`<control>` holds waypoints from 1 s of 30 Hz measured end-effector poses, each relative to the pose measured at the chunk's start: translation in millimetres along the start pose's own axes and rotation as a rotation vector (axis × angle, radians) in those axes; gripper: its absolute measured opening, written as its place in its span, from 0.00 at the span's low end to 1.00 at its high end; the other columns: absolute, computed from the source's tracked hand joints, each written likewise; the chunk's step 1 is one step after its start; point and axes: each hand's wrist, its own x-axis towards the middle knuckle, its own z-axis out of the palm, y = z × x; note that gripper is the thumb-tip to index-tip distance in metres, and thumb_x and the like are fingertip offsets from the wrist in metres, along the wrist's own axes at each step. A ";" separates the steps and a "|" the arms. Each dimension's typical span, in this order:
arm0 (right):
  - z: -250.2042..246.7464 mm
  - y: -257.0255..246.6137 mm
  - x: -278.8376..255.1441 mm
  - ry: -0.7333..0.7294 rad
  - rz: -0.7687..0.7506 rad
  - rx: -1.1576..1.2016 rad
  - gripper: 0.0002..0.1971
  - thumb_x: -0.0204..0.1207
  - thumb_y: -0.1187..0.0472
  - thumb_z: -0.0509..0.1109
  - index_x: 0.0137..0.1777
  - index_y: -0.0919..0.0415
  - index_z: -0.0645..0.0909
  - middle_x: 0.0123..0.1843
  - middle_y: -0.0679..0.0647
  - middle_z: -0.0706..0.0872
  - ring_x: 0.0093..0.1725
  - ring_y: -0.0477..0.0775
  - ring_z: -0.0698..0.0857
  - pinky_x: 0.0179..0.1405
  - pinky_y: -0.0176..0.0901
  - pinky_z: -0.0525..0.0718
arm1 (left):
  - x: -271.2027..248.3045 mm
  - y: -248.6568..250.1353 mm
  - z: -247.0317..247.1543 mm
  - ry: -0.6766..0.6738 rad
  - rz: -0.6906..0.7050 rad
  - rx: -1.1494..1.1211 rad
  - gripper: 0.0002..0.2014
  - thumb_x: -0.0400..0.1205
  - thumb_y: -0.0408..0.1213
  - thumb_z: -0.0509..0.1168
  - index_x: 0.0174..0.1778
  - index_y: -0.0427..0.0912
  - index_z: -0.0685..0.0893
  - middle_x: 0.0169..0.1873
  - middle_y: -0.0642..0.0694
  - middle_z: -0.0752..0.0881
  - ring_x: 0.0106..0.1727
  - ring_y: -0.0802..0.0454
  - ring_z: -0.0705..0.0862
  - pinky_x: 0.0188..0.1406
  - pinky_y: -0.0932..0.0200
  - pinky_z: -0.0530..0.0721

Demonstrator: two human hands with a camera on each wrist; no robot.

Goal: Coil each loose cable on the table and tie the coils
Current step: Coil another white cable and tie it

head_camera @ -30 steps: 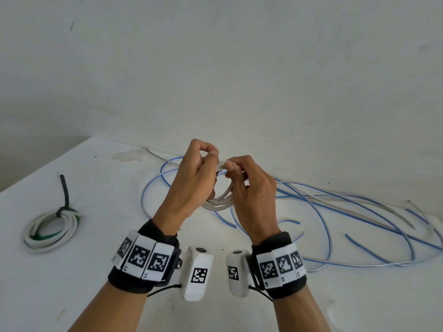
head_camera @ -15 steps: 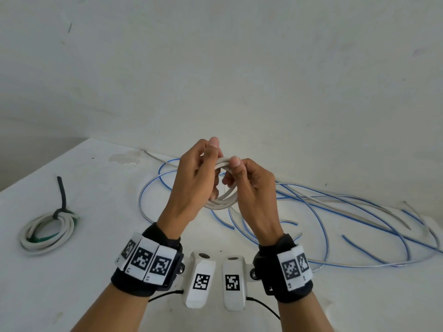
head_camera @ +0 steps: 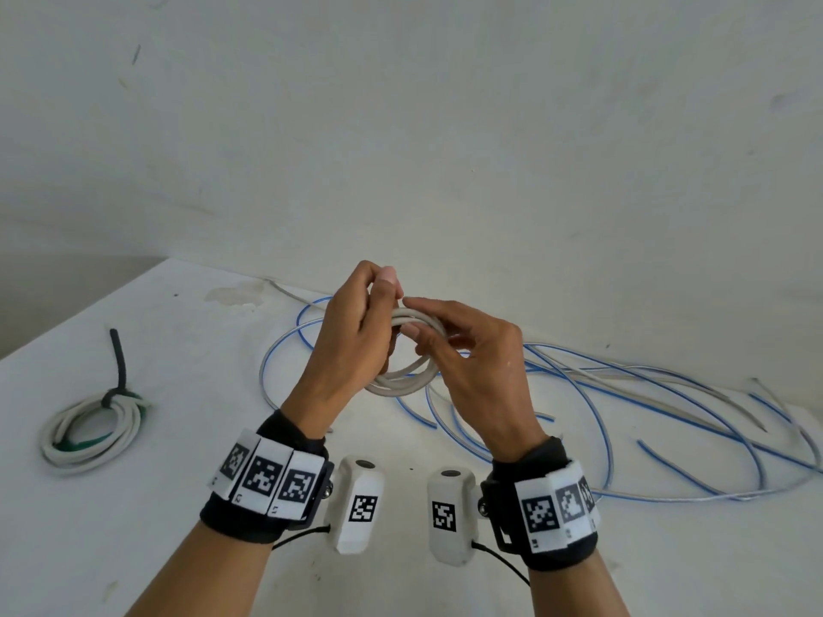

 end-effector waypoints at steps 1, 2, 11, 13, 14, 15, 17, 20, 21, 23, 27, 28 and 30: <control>0.2 -0.1 -0.2 0.023 -0.017 -0.004 0.13 0.81 0.64 0.76 0.58 0.44 0.90 0.48 0.38 0.93 0.43 0.49 0.91 0.48 0.48 0.90 | -0.5 0.2 1.8 0.005 -0.014 -0.025 0.16 0.94 0.42 0.53 0.43 0.37 0.72 0.22 0.45 0.71 0.19 0.52 0.67 0.18 0.62 0.68; 1.0 0.3 -0.5 0.054 -0.032 -0.008 0.12 0.81 0.64 0.77 0.57 0.44 0.90 0.48 0.39 0.93 0.42 0.50 0.91 0.47 0.50 0.90 | -1.1 1.0 3.6 0.013 -0.030 -0.057 0.16 0.93 0.43 0.53 0.43 0.37 0.72 0.22 0.46 0.71 0.19 0.52 0.67 0.18 0.62 0.67; 8.5 13.2 -3.0 0.337 -0.011 -0.024 0.09 0.80 0.62 0.78 0.58 0.51 0.91 0.45 0.42 0.93 0.40 0.52 0.90 0.44 0.56 0.87 | -2.5 2.3 20.8 0.048 -0.267 -0.440 0.14 0.90 0.46 0.61 0.45 0.39 0.77 0.22 0.53 0.66 0.23 0.55 0.62 0.21 0.63 0.65; 11.1 12.3 -3.3 0.347 -0.018 -0.022 0.09 0.80 0.62 0.78 0.58 0.52 0.91 0.45 0.42 0.93 0.39 0.52 0.90 0.43 0.51 0.87 | -0.4 0.4 23.6 0.093 -0.271 -0.445 0.15 0.89 0.46 0.63 0.41 0.41 0.74 0.20 0.55 0.64 0.20 0.56 0.59 0.18 0.64 0.61; 11.0 12.2 -2.9 0.340 -0.009 -0.016 0.09 0.80 0.62 0.78 0.58 0.53 0.91 0.45 0.42 0.93 0.38 0.51 0.89 0.43 0.47 0.87 | -0.1 -1.0 23.3 0.104 -0.240 -0.422 0.15 0.90 0.45 0.63 0.40 0.41 0.72 0.19 0.55 0.64 0.19 0.56 0.59 0.18 0.64 0.61; 9.9 11.8 -2.7 0.335 0.014 -0.002 0.08 0.80 0.62 0.78 0.57 0.53 0.92 0.44 0.43 0.93 0.37 0.50 0.89 0.42 0.43 0.86 | -0.5 -2.9 23.0 0.100 -0.204 -0.394 0.16 0.90 0.45 0.63 0.40 0.41 0.71 0.19 0.55 0.64 0.19 0.56 0.60 0.18 0.64 0.62; 4.4 12.0 -3.1 0.347 0.083 0.053 0.08 0.79 0.61 0.78 0.57 0.56 0.92 0.42 0.47 0.93 0.34 0.47 0.88 0.40 0.37 0.84 | -3.6 -6.1 23.0 0.033 -0.137 -0.349 0.15 0.90 0.44 0.63 0.41 0.41 0.70 0.20 0.55 0.65 0.21 0.55 0.61 0.20 0.62 0.64; -6.7 15.5 -6.5 0.332 0.182 0.114 0.08 0.79 0.61 0.78 0.56 0.59 0.92 0.41 0.51 0.94 0.33 0.49 0.88 0.38 0.37 0.85 | -11.3 -10.3 23.5 -0.104 -0.102 -0.324 0.13 0.91 0.40 0.60 0.44 0.40 0.67 0.23 0.52 0.65 0.26 0.53 0.61 0.24 0.61 0.65; -11.4 16.2 -8.3 0.293 0.205 0.111 0.08 0.79 0.62 0.78 0.56 0.59 0.92 0.41 0.52 0.94 0.33 0.50 0.89 0.39 0.41 0.87 | -14.1 -11.9 24.0 -0.131 -0.100 -0.310 0.13 0.91 0.40 0.59 0.44 0.40 0.67 0.24 0.51 0.65 0.27 0.53 0.61 0.24 0.61 0.65; -20.0 17.2 -10.4 0.195 0.247 0.114 0.07 0.79 0.63 0.78 0.56 0.61 0.92 0.43 0.54 0.94 0.35 0.53 0.90 0.43 0.51 0.91 | -17.8 -15.8 23.6 -0.158 -0.095 -0.285 0.12 0.92 0.39 0.58 0.44 0.40 0.66 0.24 0.52 0.66 0.27 0.54 0.61 0.24 0.62 0.66; -63.7 9.2 -27.7 0.086 0.315 0.105 0.09 0.81 0.65 0.76 0.58 0.69 0.89 0.44 0.63 0.93 0.38 0.54 0.90 0.43 0.46 0.89 | -29.7 -9.8 49.5 -0.254 -0.116 -0.289 0.11 0.92 0.37 0.58 0.46 0.39 0.66 0.23 0.52 0.65 0.25 0.55 0.60 0.22 0.64 0.66; -77.0 8.4 -34.2 0.073 0.346 0.096 0.09 0.81 0.65 0.76 0.58 0.70 0.88 0.43 0.65 0.93 0.38 0.55 0.89 0.43 0.46 0.89 | -34.0 -7.7 60.2 -0.285 -0.131 -0.296 0.10 0.92 0.36 0.57 0.46 0.39 0.66 0.23 0.53 0.65 0.25 0.55 0.59 0.22 0.63 0.64; -103.3 4.9 -48.9 0.057 0.408 0.058 0.08 0.81 0.66 0.75 0.56 0.70 0.88 0.42 0.64 0.92 0.39 0.56 0.88 0.44 0.51 0.88 | -43.5 -4.8 83.7 -0.357 -0.156 -0.299 0.10 0.92 0.35 0.58 0.46 0.40 0.66 0.22 0.53 0.65 0.23 0.55 0.59 0.21 0.63 0.63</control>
